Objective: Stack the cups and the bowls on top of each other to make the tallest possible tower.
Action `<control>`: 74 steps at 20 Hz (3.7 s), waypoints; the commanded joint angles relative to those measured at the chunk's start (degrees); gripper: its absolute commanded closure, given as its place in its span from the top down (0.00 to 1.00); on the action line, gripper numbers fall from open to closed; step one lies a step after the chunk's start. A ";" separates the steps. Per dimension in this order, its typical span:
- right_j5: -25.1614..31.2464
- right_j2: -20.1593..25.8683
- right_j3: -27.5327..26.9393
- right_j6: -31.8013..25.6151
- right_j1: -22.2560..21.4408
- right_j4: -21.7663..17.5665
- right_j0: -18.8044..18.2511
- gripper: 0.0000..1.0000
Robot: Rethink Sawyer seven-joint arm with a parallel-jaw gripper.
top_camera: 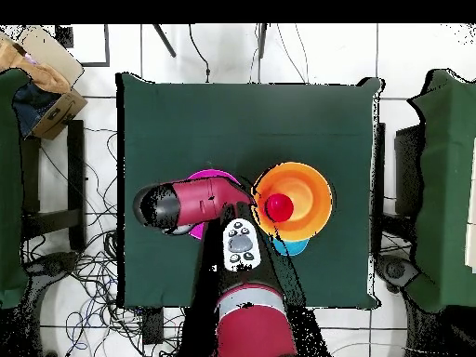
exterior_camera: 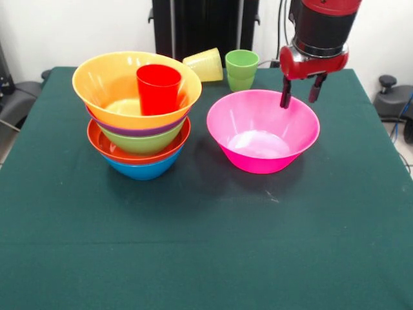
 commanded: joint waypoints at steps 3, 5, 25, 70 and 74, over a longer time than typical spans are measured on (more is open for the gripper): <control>-3.80 -1.88 -3.00 13.15 4.75 0.68 4.46 1.00; -3.75 -2.18 -3.10 13.62 5.21 1.05 5.27 1.00; -14.28 -3.37 -0.96 15.91 9.85 -2.59 6.57 1.00; 2.07 11.95 1.65 -1.46 -3.87 -0.47 -14.48 0.00; 4.76 12.62 0.53 0.53 -4.58 -0.45 -15.22 0.00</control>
